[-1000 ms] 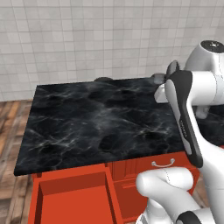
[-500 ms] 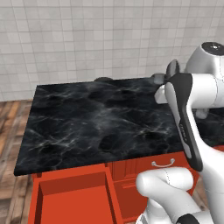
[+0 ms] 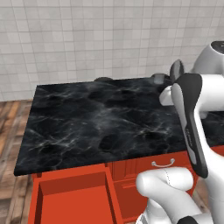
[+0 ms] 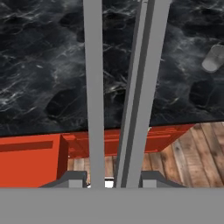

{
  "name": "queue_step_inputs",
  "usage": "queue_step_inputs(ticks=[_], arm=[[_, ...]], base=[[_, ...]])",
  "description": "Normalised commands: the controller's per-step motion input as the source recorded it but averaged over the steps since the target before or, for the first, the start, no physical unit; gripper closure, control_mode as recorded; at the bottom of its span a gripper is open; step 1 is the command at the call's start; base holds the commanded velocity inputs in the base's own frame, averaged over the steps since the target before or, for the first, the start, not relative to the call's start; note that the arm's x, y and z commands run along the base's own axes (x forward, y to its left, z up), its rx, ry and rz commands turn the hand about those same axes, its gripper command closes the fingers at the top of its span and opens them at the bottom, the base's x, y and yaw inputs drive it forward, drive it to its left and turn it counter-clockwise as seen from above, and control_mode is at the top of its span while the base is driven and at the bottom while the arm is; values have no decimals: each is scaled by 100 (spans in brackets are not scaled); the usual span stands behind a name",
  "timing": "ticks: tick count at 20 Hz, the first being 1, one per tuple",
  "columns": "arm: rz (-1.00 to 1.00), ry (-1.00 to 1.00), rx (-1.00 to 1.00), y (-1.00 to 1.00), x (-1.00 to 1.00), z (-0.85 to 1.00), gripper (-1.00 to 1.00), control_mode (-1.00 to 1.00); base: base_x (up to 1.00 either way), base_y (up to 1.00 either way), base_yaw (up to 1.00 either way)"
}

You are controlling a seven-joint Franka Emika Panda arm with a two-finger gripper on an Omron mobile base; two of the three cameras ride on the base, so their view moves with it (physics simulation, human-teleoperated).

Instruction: Take the tongs from the drawer on the left and place them on the dining counter next to the tray containing the hot dog.

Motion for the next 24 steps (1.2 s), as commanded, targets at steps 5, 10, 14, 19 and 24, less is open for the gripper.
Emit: queue_step_inputs(ticks=[5, 10, 14, 19, 24], arm=[[0, 0, 0, 0, 0, 0, 100, 100], [0, 0, 0, 0, 0, 0, 100, 100], [0, 0, 0, 0, 0, 0, 100, 100], [0, 0, 0, 0, 0, 0, 100, 100], [0, 0, 0, 0, 0, 0, 100, 100]], base=[[-4, 0, 0], [-38, -26, 0], [-47, -62, 0], [-52, -88, 0], [-60, -100, -2]])
